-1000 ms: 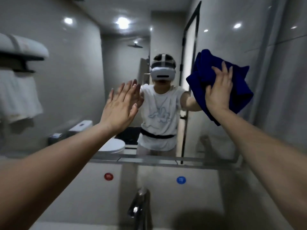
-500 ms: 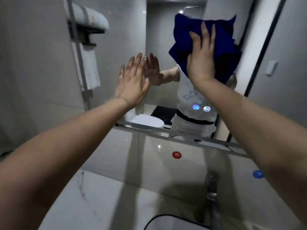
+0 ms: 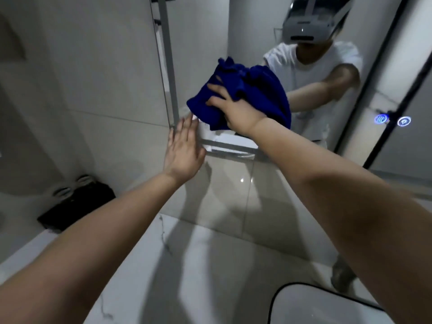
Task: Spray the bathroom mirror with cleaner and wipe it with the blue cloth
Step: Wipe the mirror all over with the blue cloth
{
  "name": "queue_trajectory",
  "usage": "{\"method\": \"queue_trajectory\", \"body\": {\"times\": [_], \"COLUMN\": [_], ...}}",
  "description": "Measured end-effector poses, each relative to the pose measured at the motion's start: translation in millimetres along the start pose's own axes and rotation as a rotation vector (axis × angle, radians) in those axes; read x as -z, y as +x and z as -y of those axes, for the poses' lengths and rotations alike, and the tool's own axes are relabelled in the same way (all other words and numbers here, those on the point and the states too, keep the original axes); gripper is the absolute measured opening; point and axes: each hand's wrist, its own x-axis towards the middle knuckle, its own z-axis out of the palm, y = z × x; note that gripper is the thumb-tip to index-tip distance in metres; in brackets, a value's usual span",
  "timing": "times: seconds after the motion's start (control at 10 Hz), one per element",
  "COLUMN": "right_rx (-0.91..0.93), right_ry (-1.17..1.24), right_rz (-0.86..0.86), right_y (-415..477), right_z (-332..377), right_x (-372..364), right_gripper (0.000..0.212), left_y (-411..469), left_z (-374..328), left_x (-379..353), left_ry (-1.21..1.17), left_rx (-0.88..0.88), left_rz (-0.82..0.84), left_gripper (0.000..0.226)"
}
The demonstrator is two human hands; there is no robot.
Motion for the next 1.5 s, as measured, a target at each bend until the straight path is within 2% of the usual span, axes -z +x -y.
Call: {"method": "queue_trajectory", "body": {"times": [0.2, 0.3, 0.4, 0.5, 0.6, 0.8, 0.9, 1.0, 1.2, 1.3, 1.4, 1.5], "right_rx": [-0.041, -0.007, -0.054, -0.303, -0.461, -0.141, -0.179, -0.081, -0.091, -0.015, -0.05, -0.034], "right_ry": [-0.108, -0.203, -0.281, -0.323, -0.416, -0.583, -0.545, -0.407, -0.23, -0.316, -0.233, -0.185], "right_rz": [0.166, 0.316, 0.335, 0.393, 0.298, 0.305, 0.273, 0.261, 0.085, 0.018, -0.03, -0.087], "right_y": [-61, -119, -195, -270, -332, -421, -448, -456, -434, -412, -387, -371], "right_z": [-33, -64, -101, -133, -154, -162, -151, -138, -88, -59, -17, 31], "right_x": [-58, -77, -72, -29, 31, 94, 105, 103, 87, 71, 49, 12], "right_gripper": [0.049, 0.05, 0.046, 0.048, 0.059, 0.05, 0.05, 0.048, 0.05, 0.057, 0.057, 0.054], "left_y": [-56, -68, -71, -72, -73, -87, -99, -112, -147, -158, -159, -170], "left_z": [-3, -13, -33, -69, -118, -250, -298, -323, -319, -294, -249, -187], "left_x": [-46, -56, -63, -75, -88, -103, -100, -91, -52, -18, 17, 46], "left_ry": [0.029, 0.049, 0.052, 0.034, -0.011, -0.149, -0.203, -0.227, -0.532, -0.649, -0.812, -0.89], "left_rx": [-0.021, -0.014, -0.029, -0.071, -0.118, -0.238, -0.295, -0.294, -0.218, -0.091, 0.128, 0.235], "left_rz": [0.173, 0.217, 0.223, 0.233, 0.233, 0.24, 0.24, 0.237, 0.365, 0.389, 0.407, 0.499], "left_gripper": [0.072, 0.07, 0.07, 0.069, 0.069, 0.069, 0.068, 0.065, 0.043, 0.051, 0.061, 0.066]}}
